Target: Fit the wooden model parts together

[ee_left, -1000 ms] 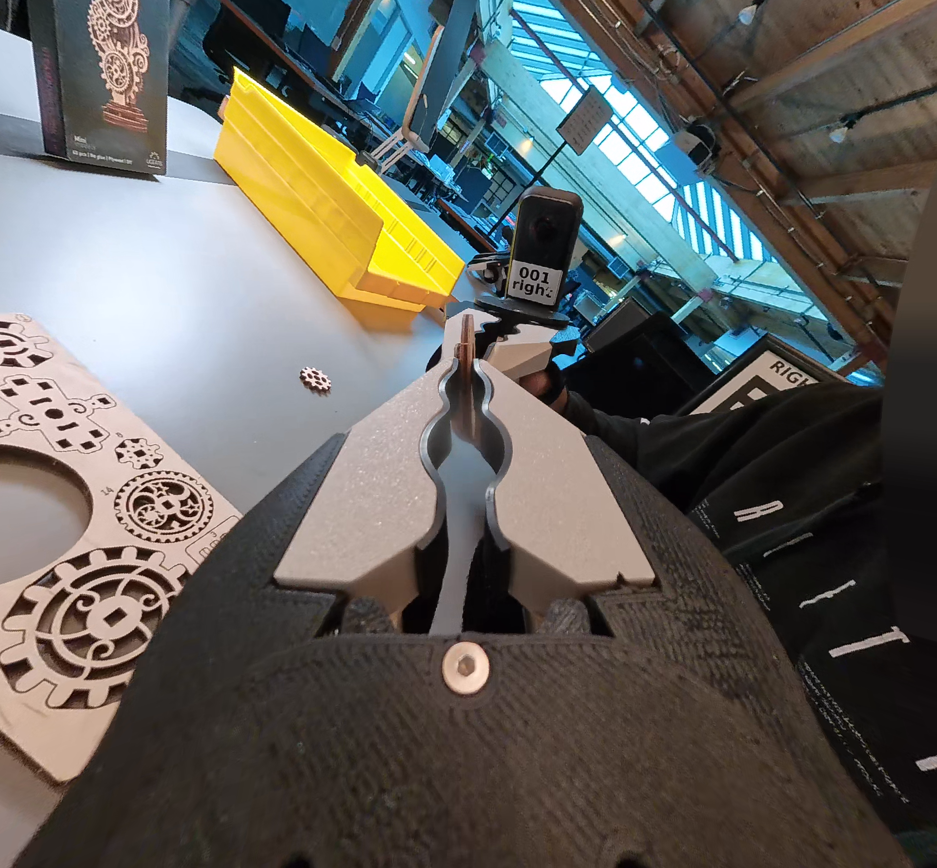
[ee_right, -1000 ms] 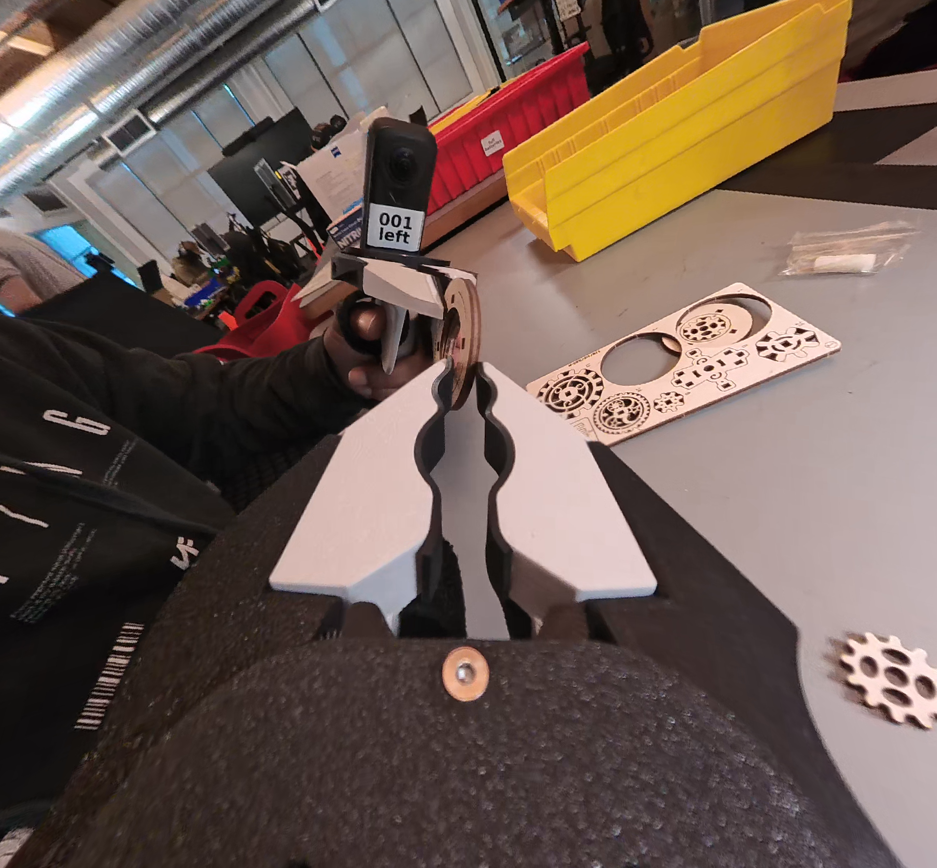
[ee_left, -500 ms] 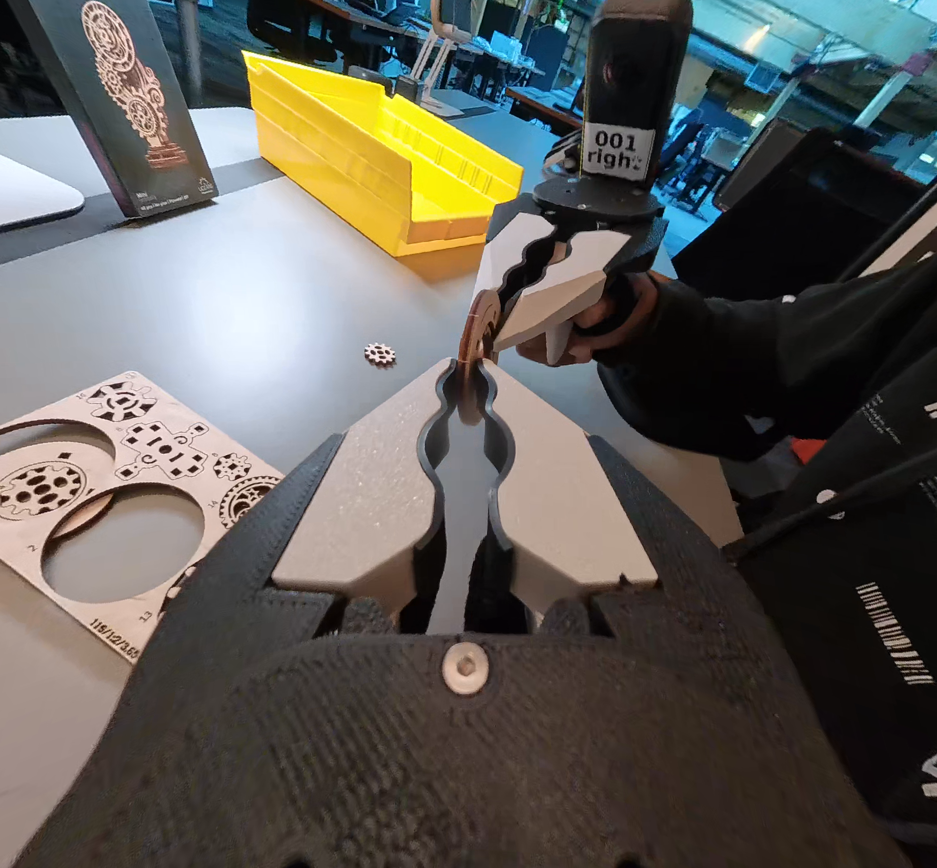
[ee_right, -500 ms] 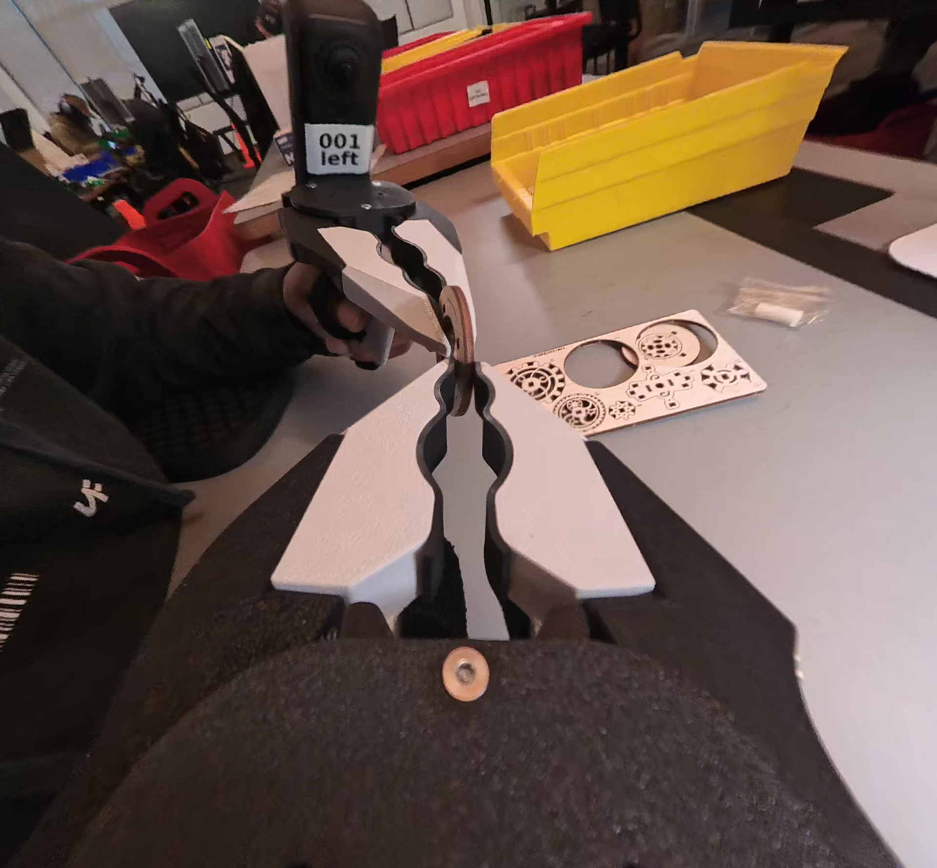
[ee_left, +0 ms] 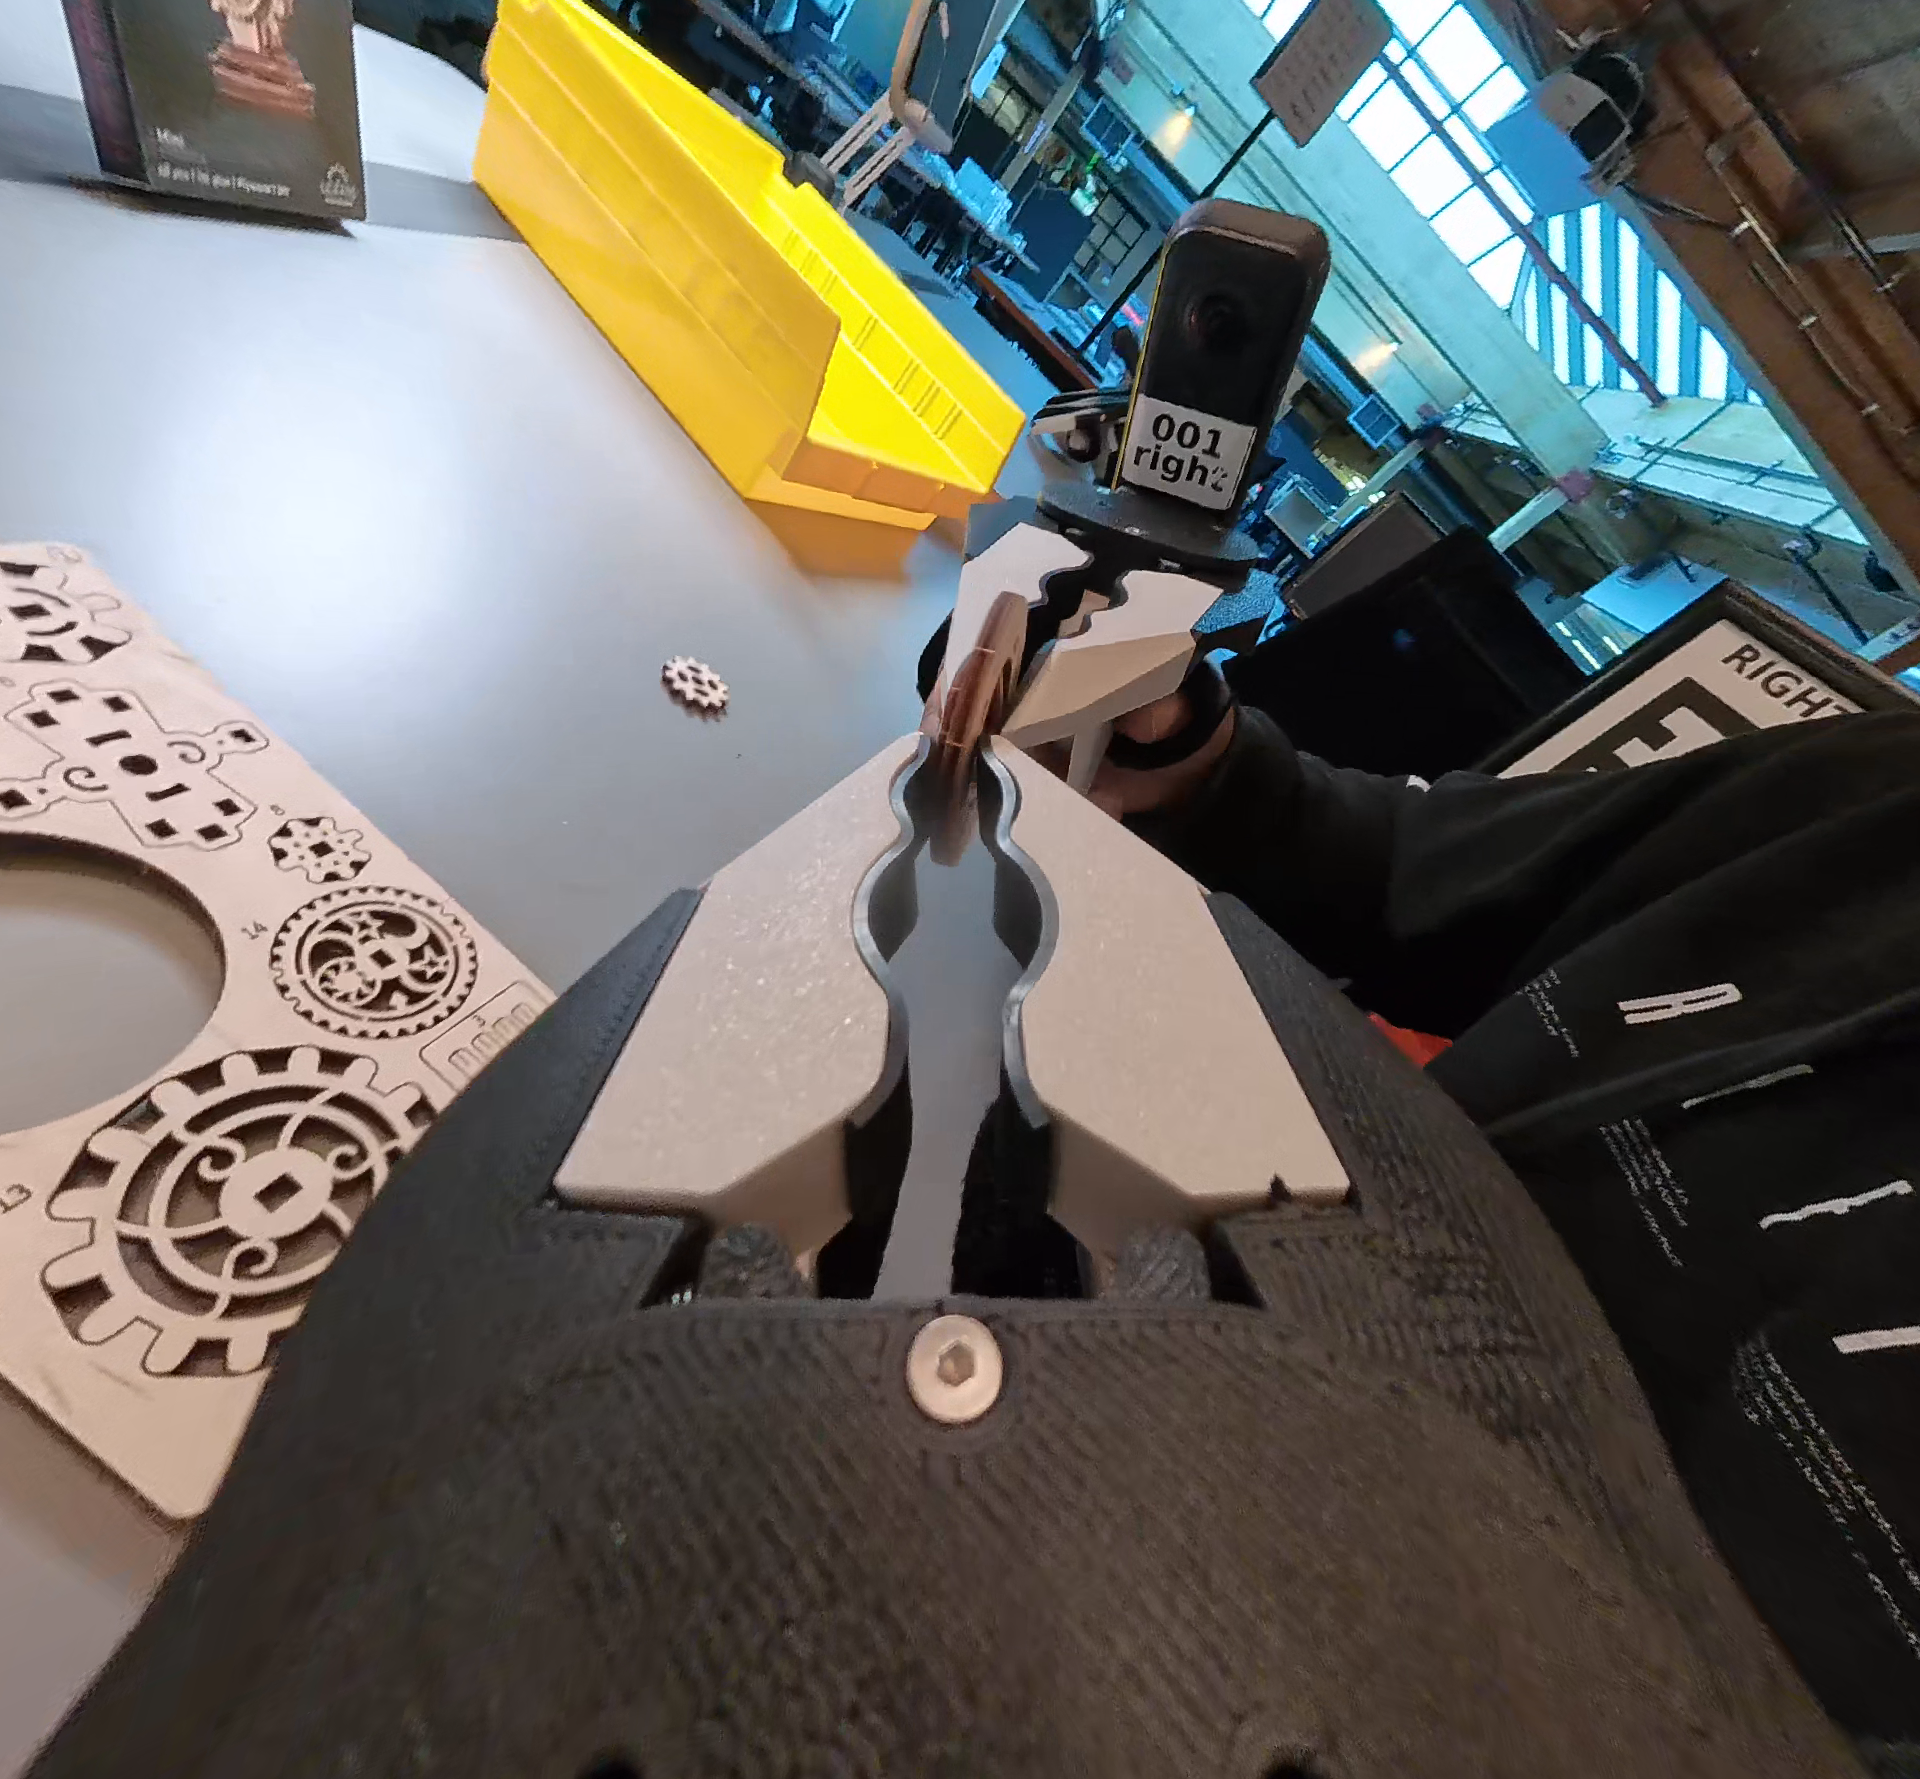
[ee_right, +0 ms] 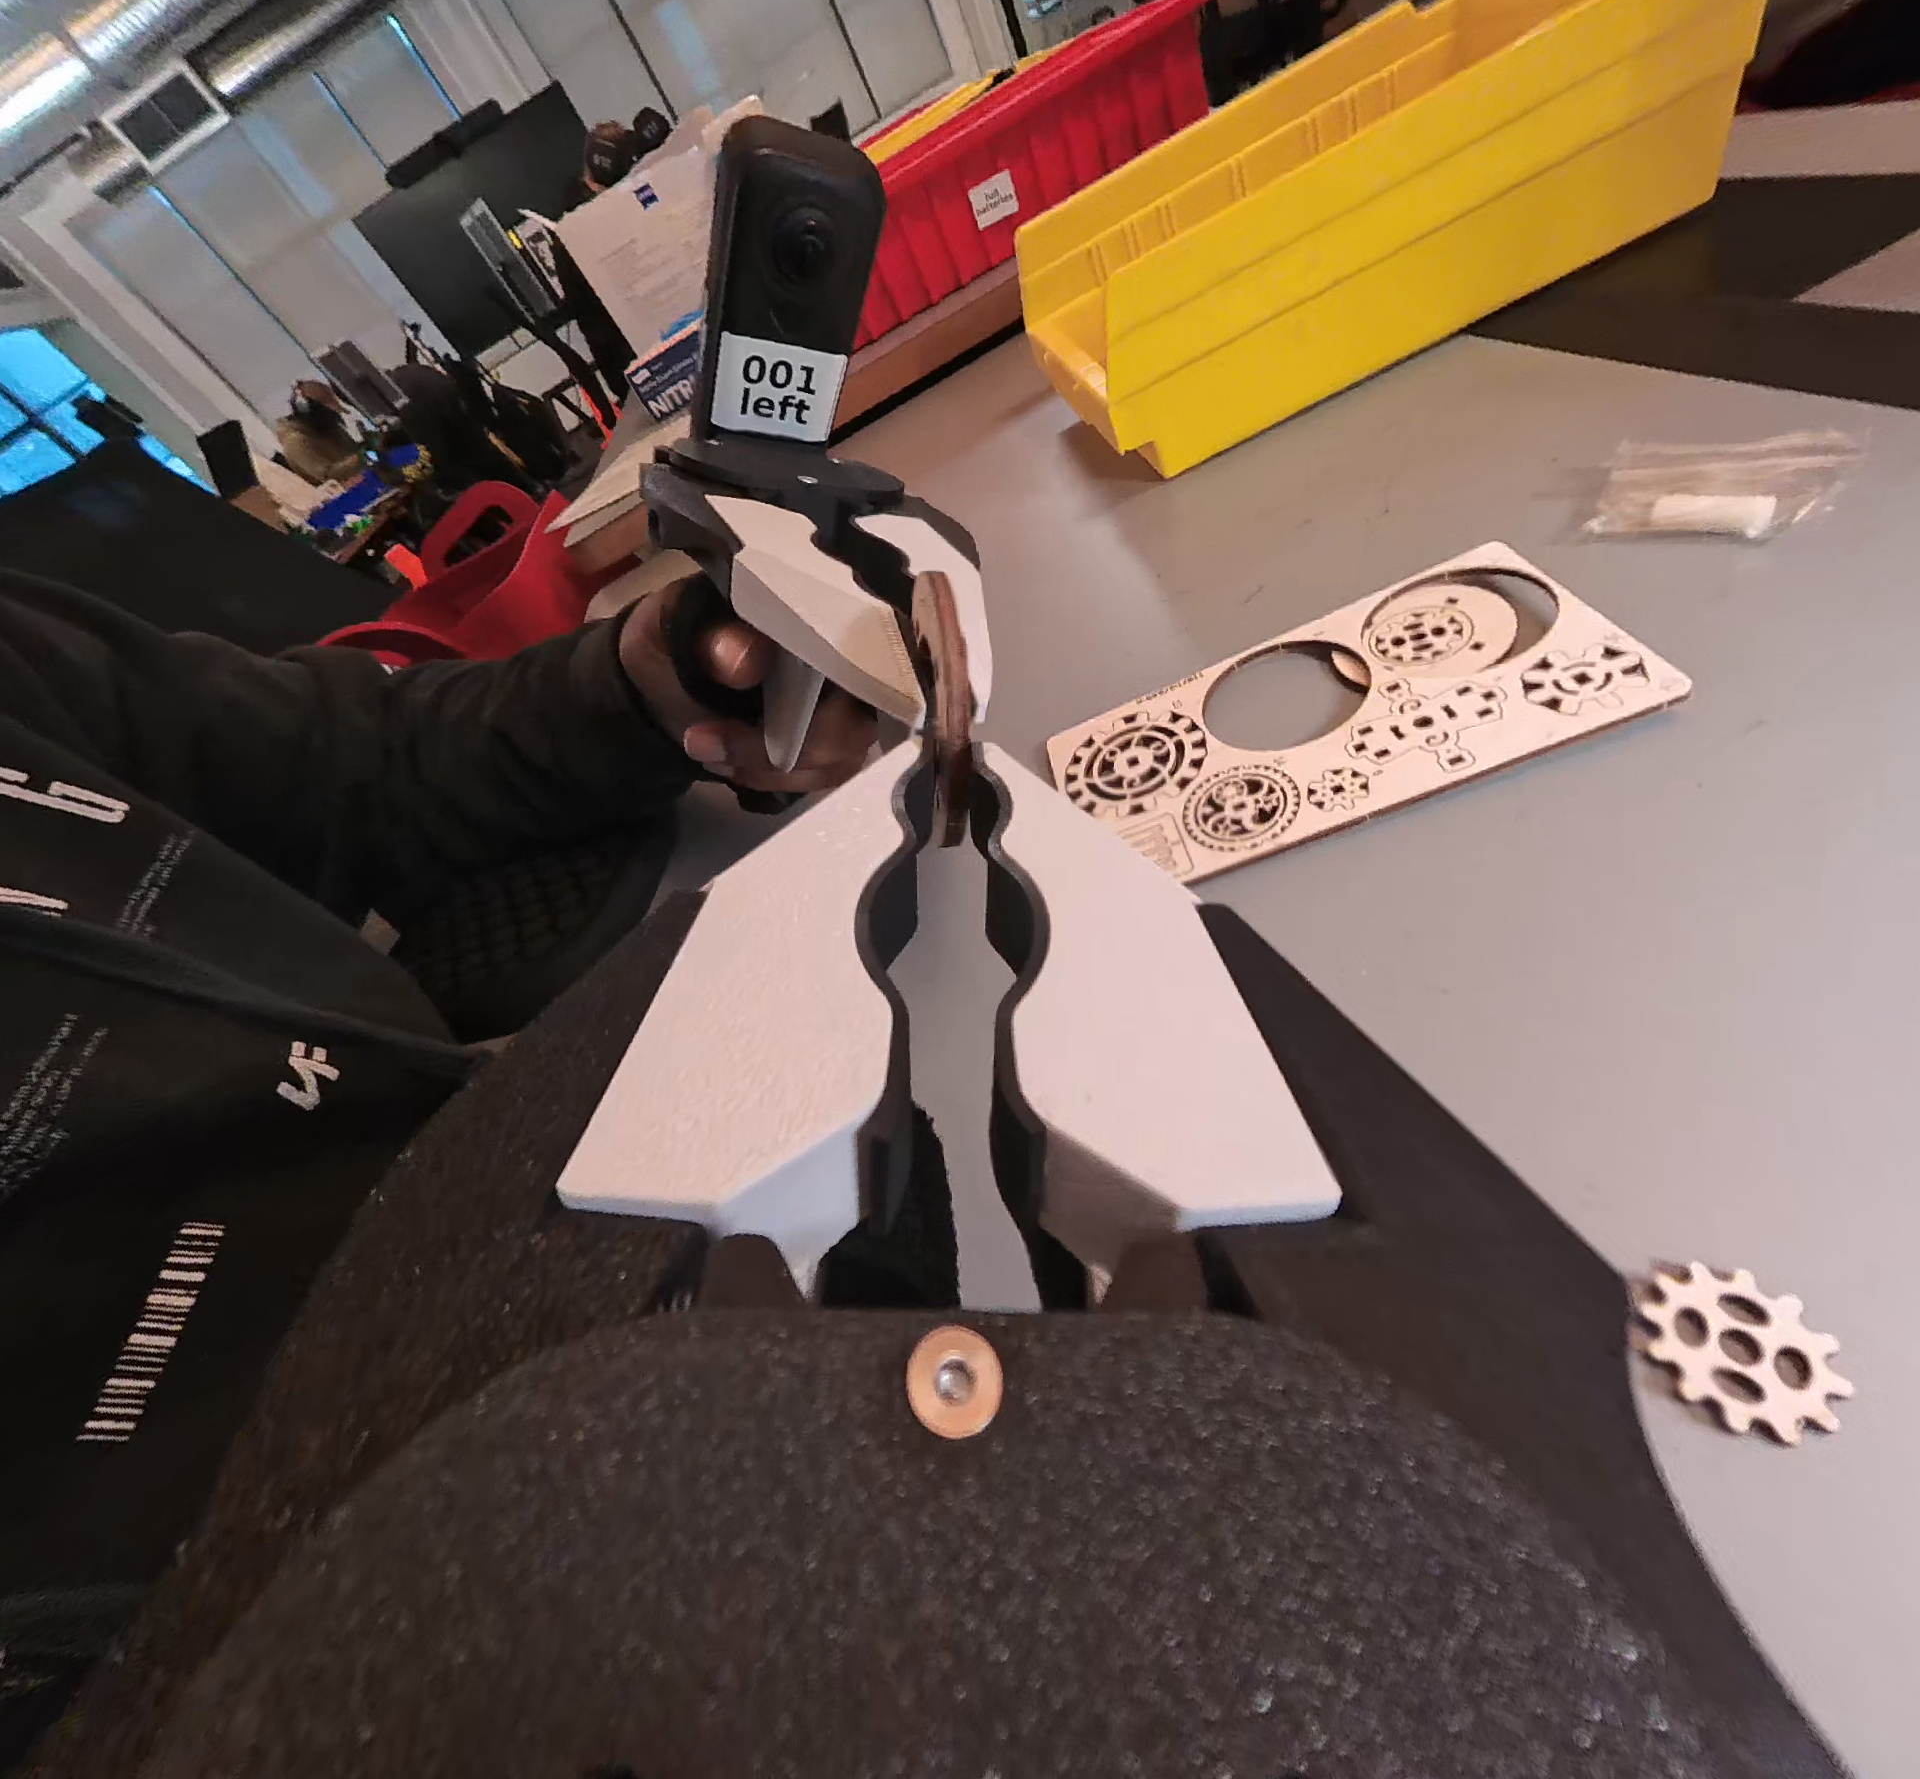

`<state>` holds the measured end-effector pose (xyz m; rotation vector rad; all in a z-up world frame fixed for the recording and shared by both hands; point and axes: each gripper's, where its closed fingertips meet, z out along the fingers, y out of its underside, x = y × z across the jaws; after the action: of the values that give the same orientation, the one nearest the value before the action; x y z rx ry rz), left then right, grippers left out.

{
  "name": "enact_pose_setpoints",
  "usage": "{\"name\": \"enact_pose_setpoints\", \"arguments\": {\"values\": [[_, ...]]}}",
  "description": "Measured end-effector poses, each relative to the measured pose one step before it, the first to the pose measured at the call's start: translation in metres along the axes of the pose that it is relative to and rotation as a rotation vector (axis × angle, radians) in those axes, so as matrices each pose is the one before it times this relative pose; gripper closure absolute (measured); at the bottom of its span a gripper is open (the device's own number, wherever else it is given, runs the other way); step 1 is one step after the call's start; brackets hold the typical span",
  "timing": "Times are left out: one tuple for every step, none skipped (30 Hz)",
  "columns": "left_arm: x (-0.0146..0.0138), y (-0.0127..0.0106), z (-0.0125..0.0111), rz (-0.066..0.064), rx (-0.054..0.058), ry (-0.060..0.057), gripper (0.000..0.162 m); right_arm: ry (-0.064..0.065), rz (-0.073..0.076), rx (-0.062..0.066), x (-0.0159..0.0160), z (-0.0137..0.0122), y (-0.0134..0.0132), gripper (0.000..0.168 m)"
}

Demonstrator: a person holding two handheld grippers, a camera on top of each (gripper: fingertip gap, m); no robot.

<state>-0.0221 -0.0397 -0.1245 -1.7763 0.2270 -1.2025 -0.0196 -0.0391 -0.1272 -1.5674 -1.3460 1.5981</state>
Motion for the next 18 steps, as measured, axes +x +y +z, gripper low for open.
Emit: {"name": "enact_pose_setpoints", "arguments": {"values": [[-0.00319, 0.00204, 0.00034, -0.0053, -0.0124, -0.0156, 0.155, -0.0006, 0.0222, -0.0027, 0.00166, -0.00019, 0.00126, 0.167], [-0.00476, 0.00146, -0.00020, 0.0045, -0.0075, -0.0257, 0.154, -0.0009, 0.0396, 0.0046, 0.00235, -0.00094, -0.00004, 0.167], [-0.00315, 0.00112, -0.00060, 0.0088, -0.0050, -0.0159, 0.154, -0.0062, 0.0443, 0.0078, 0.00266, -0.00186, -0.00079, 0.167], [-0.00073, 0.00078, -0.00059, 0.0005, -0.0053, -0.0004, 0.153, -0.0149, 0.0441, 0.0066, 0.00166, -0.00212, -0.00049, 0.167], [0.00075, 0.00071, -0.00022, -0.0046, -0.0072, 0.0076, 0.156, -0.0175, 0.0404, 0.0026, 0.00077, -0.00166, 0.00001, 0.168], [0.00046, 0.00078, 0.00033, 0.0002, -0.0063, 0.0031, 0.157, -0.0176, 0.0316, 0.0006, -0.00005, -0.00077, 0.00056, 0.168], [0.00027, 0.00078, 0.00051, 0.0020, -0.0045, 0.0003, 0.157, -0.0130, 0.0196, -0.0010, -0.00006, -0.00043, 0.00101, 0.168], [0.00053, 0.00058, 0.00022, -0.0005, -0.0026, 0.0033, 0.157, -0.0146, 0.0142, 0.0010, -0.00062, -0.00041, 0.00065, 0.168], [0.00178, -0.00018, -0.00007, -0.0034, 0.0013, 0.0135, 0.157, -0.0199, 0.0096, 0.0043, -0.00178, -0.00057, -0.00008, 0.168], [0.00283, -0.00135, -0.00047, -0.0045, 0.0081, 0.0213, 0.158, -0.0210, 0.0105, 0.0047, -0.00217, -0.00042, -0.00044, 0.167], [0.00334, -0.00169, -0.00050, -0.0024, 0.0106, 0.0236, 0.159, -0.0222, 0.0105, 0.0061, -0.00242, -0.00036, -0.00074, 0.167], [0.00326, -0.00140, -0.00048, -0.0022, 0.0083, 0.0251, 0.159, -0.0260, 0.0061, 0.0106, -0.00306, -0.00013, -0.00116, 0.167], [0.00419, -0.00130, -0.00049, -0.0058, 0.0081, 0.0323, 0.159, -0.0398, 0.0017, 0.0154, -0.00489, -0.00022, -0.00166, 0.167], [0.00478, -0.00102, -0.00026, -0.0103, 0.0060, 0.0350, 0.160, -0.0472, 0.0104, 0.0151, -0.00547, -0.00019, -0.00172, 0.163], [0.00355, -0.00046, -0.00002, -0.0098, 0.0036, 0.0265, 0.160, -0.0501, 0.0177, 0.0123, -0.00538, -0.00013, -0.00140, 0.159], [0.00307, 0.00021, 0.00011, -0.0079, -0.0001, 0.0239, 0.160, -0.0515, 0.0201, 0.0083, -0.00536, 0.00011, -0.00067, 0.155], [0.00325, 0.00033, 0.00035, -0.0148, -0.0008, 0.0257, 0.160, -0.0480, 0.0183, 0.0065, -0.00497, 0.00022, -0.00033, 0.153], [0.00267, 0.00021, 0.00042, -0.0197, 0.0009, 0.0245, 0.160, -0.0364, 0.0119, 0.0045, -0.00371, 0.00044, -0.00012, 0.152]]}}
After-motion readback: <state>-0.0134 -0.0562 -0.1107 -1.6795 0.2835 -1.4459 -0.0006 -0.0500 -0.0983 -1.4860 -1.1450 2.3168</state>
